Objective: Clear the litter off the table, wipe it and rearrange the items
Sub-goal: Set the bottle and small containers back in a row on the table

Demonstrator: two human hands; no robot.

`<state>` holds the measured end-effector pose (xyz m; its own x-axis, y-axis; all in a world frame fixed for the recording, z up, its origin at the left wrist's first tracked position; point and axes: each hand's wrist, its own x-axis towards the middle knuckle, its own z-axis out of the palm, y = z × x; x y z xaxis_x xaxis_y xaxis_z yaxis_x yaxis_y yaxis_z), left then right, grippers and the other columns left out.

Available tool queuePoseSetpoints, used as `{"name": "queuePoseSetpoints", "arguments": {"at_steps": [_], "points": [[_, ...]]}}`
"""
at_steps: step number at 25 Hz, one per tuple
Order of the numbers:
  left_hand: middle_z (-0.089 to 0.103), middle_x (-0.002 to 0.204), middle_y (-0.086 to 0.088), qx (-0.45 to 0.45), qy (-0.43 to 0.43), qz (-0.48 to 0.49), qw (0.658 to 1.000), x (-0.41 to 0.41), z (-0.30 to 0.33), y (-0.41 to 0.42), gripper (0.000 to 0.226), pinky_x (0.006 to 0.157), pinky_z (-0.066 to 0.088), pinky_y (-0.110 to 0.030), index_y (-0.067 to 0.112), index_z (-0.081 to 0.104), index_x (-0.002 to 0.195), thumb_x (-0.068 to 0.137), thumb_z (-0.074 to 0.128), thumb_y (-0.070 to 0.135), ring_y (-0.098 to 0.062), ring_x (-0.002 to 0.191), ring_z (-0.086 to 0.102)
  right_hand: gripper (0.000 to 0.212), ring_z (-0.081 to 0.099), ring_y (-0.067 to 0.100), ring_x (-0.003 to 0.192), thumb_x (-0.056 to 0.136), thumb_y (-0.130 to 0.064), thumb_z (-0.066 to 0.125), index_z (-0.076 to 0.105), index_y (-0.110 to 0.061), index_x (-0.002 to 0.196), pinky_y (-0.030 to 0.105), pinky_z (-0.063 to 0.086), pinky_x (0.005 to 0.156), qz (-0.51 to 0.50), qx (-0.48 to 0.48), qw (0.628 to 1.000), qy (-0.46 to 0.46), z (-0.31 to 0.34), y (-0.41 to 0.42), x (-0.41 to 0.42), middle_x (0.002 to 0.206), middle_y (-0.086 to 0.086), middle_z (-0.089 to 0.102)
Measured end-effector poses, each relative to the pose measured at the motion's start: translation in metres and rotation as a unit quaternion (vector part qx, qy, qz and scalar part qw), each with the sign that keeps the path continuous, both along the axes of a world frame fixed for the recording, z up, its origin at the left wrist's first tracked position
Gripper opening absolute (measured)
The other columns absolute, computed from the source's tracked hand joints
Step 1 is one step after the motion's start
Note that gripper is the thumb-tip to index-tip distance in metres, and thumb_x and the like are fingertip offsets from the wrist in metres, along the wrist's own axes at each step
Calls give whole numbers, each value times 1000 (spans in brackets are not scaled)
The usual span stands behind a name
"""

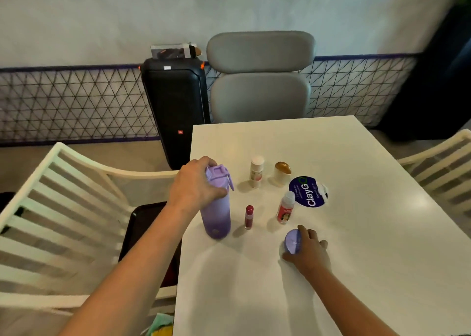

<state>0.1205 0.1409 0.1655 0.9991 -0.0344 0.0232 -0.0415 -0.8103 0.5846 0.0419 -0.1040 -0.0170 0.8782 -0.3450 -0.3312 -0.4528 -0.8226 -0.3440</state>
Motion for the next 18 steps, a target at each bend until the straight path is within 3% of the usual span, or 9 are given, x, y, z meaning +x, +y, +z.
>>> {"name": "queuePoseSetpoints", "arguments": {"at_steps": [6, 13, 16, 18], "points": [[57, 105, -2, -5, -11, 54, 998, 15, -5, -23, 58, 72, 44, -28, 21, 57, 110, 59, 84, 23, -19, 90, 54, 101, 39, 32, 117, 66, -49, 75, 20, -15, 143, 35, 40, 92, 34, 3, 999, -19, -21, -39, 34, 143, 1, 33], [56, 106, -4, 16, -2, 40, 999, 15, -10, -22, 59, 71, 44, -30, 21, 53, 108, 59, 86, 24, -21, 92, 54, 105, 34, 31, 124, 66, -53, 73, 14, -18, 146, 40, 37, 96, 60, -13, 998, -15, -26, -41, 41, 149, -2, 27], [56, 112, -3, 25, -10, 34, 999, 13, -12, -23, 70, 80, 50, -35, 25, 49, 118, 59, 86, 28, -23, 100, 56, 102, 24, 31, 132, 67, -54, 73, 17, -19, 146, 44, 30, 105, 26, 21, 998, -54, -18, -41, 30, 152, 0, 21], [56, 116, -4, 5, -28, 34, 999, 10, -11, -22, 84, 85, 46, -33, 26, 41, 130, 59, 86, 28, -23, 104, 55, 92, 23, 33, 133, 71, -54, 69, 27, -15, 143, 46, 28, 107, -12, 66, 989, -130, -5, -37, 18, 149, 7, 27]]}}
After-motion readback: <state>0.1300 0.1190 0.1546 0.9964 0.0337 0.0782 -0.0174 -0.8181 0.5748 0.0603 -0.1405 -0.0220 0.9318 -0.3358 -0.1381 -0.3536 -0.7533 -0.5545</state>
